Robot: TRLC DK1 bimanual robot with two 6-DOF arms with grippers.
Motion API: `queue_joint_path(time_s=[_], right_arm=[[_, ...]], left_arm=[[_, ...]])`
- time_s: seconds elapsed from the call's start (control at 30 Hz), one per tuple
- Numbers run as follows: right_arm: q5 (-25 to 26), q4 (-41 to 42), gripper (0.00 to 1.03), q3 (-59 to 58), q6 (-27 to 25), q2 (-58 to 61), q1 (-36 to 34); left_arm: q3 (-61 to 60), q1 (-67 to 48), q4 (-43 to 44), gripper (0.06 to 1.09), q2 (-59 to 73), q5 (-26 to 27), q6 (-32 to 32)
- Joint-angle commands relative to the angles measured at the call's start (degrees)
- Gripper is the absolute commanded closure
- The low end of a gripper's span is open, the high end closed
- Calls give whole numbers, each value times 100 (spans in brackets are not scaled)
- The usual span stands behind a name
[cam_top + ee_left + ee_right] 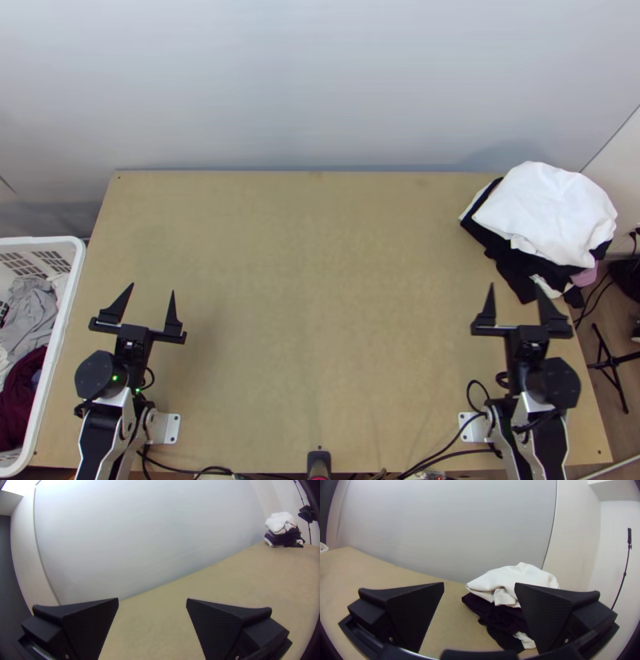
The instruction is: Fold the t-shirt
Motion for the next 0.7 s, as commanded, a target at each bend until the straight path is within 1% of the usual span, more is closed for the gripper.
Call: queue_joint_path(time_s=[0.0, 0.07, 0.2, 0.67], right_arm=[[-7, 165, 4, -582, -116, -69, 371], [-7, 173, 4, -590, -125, -60, 441], [-7, 173, 4, -590, -63, -43, 441], [-15, 182, 4, -590, -72, -51, 441]], left_arm=[[-230, -23, -109, 10, -217, 140, -111], [-309, 12, -82, 10, -244, 245, -67], [-309, 21, -73, 10, -252, 254, -199], [-309, 30, -73, 10, -252, 263, -199]])
